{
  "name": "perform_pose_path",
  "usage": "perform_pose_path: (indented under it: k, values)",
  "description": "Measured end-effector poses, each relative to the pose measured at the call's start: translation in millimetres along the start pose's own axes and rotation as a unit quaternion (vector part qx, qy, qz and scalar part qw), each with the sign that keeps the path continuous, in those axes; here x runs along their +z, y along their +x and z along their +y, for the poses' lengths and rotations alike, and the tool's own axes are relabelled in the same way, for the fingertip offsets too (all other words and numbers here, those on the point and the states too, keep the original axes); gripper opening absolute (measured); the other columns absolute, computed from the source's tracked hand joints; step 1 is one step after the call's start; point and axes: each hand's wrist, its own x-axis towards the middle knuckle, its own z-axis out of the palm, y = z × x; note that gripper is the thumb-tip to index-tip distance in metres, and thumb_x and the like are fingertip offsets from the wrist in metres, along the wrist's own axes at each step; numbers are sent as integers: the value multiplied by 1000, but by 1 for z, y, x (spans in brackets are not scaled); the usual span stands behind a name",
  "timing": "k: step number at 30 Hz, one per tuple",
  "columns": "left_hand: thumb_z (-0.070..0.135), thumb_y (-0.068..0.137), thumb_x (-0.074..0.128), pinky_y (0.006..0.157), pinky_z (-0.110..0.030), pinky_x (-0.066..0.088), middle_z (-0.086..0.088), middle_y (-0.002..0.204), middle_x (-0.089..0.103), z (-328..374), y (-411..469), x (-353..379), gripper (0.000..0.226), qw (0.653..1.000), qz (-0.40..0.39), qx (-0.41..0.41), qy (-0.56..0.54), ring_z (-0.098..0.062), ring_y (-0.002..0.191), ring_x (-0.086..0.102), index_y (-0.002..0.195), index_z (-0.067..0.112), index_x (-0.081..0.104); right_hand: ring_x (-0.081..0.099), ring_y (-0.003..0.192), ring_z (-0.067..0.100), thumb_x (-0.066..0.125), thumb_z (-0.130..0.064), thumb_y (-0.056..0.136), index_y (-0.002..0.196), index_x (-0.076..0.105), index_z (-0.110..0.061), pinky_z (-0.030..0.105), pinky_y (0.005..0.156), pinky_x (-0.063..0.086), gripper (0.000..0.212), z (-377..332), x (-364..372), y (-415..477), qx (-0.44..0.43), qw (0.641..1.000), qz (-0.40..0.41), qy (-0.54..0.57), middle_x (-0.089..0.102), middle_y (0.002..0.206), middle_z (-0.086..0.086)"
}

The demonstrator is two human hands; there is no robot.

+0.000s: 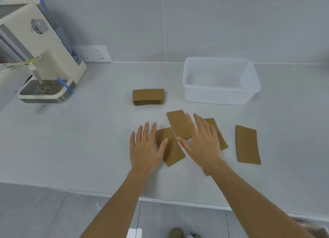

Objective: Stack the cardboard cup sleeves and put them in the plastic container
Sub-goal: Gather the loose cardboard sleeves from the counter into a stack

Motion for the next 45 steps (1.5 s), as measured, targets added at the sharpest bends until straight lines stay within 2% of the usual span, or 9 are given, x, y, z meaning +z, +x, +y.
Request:
perform_pose_path:
  k: [7, 14, 19, 27, 35, 37, 40, 42, 45]
  values:
    - [73, 78, -4, 118, -39, 8, -3, 156, 29, -6, -6, 12, 89, 999, -10, 8, 30, -24, 144, 22, 147, 25, 22, 56, 120, 30, 34, -62, 81, 139, 35, -16, 43, 94, 47, 74, -5, 10, 5, 23, 999, -26, -8, 58, 131, 16]
    - [66, 81, 10, 118, -40, 9, -4, 156, 29, -6, -5, 12, 80, 999, -21, 3, 32, -24, 145, 21, 146, 23, 27, 33, 138, 27, 43, -52, 88, 144, 27, -14, 42, 109, 29, 69, -7, 17, 9, 46, 994, -98, 17, 37, 148, 13]
    - [67, 79, 4, 118, -38, 3, -1, 158, 21, -6, -4, 10, 82, 998, -37, 2, 42, -22, 146, 14, 148, 25, 19, 57, 114, 33, 57, -41, 84, 114, 58, -5, 45, 90, 45, 47, -11, 18, 10, 49, 994, -99, -4, 63, 120, 17]
    - [70, 81, 8, 118, -39, 1, 0, 160, 13, -6, -1, 4, 80, 996, -75, 0, 43, -20, 147, 7, 149, 27, 12, 49, 111, 26, 43, -32, 89, 114, 47, -8, 35, 95, 37, 35, -15, 0, 25, 55, 987, -154, 5, 55, 121, 10]
    - [56, 90, 39, 116, -37, 17, 0, 155, 29, 2, 21, -45, 62, 984, -58, -47, -161, -18, 143, 22, 143, 23, 33, 48, 107, 27, 50, -28, 84, 115, 48, -7, 36, 94, 34, 37, -19, -37, 50, 118, 978, -136, 107, 56, 117, 10]
    - [49, 91, 45, 110, -34, 29, 1, 147, 41, 9, 26, -61, 52, 913, -51, -124, -386, -17, 136, 35, 136, 23, 44, 47, 108, 27, 50, -28, 84, 118, 47, -8, 35, 94, 33, 40, -25, -45, 53, 109, 979, -118, 122, 55, 119, 9]
    - [47, 92, 43, 109, -38, 34, -7, 135, 54, 13, 34, -75, 49, 678, -96, -220, -695, -21, 126, 48, 128, 14, 53, 47, 111, 24, 51, -29, 86, 122, 47, -9, 33, 96, 32, 42, -38, -56, 52, 95, 977, -94, 166, 55, 122, 7]
    - [53, 88, 45, 108, -42, 37, -10, 131, 57, 9, 36, -77, 58, 536, -122, -246, -798, -24, 123, 51, 127, 11, 55, 47, 113, 23, 52, -31, 86, 125, 46, -11, 33, 98, 32, 44, -49, -61, 47, 81, 975, -85, 190, 55, 123, 5]
    - [62, 79, 51, 93, -40, 47, -9, 124, 62, 6, 34, -70, 70, 421, -145, -259, -857, -25, 112, 59, 128, 12, 54, 46, 112, 21, 53, -30, 86, 124, 47, -12, 30, 97, 34, 43, -65, -62, 34, 51, 968, -82, 230, 55, 123, 4]
